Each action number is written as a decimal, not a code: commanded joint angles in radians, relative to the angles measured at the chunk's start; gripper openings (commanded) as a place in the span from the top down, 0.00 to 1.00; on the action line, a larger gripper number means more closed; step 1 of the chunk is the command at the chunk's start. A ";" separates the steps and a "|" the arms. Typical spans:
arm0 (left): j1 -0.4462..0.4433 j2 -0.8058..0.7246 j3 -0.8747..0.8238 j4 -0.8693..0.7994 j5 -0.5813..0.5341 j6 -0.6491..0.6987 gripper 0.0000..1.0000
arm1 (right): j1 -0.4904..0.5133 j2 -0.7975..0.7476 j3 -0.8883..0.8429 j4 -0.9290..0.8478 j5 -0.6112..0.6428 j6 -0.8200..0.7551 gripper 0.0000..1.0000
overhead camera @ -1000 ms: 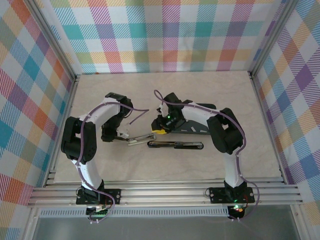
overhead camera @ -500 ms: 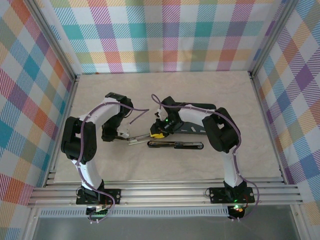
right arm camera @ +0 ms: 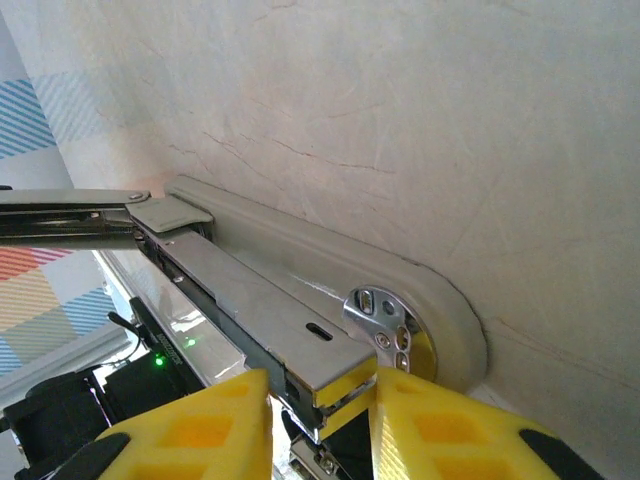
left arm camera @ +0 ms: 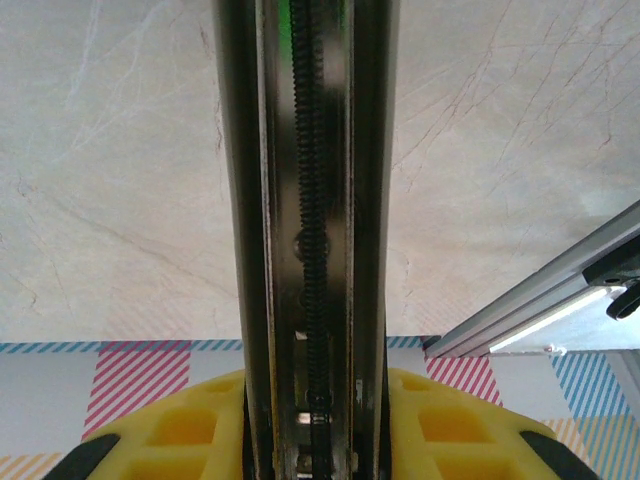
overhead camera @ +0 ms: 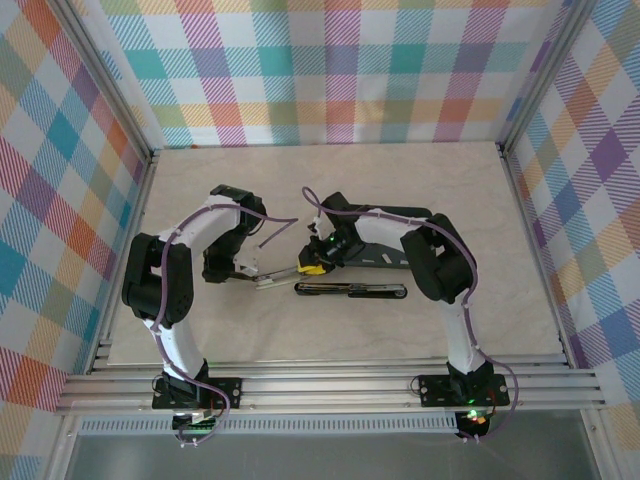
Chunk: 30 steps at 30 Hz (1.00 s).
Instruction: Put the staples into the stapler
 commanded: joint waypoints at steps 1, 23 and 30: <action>-0.016 -0.014 0.050 -0.029 0.040 0.006 0.73 | 0.009 0.034 0.023 0.006 0.023 0.006 0.73; -0.167 0.066 0.366 -0.111 0.168 -0.063 0.74 | 0.014 0.037 0.015 -0.012 0.052 -0.007 0.75; -0.186 0.073 0.402 -0.050 0.236 -0.077 0.74 | 0.014 0.031 0.003 -0.003 0.052 -0.004 0.75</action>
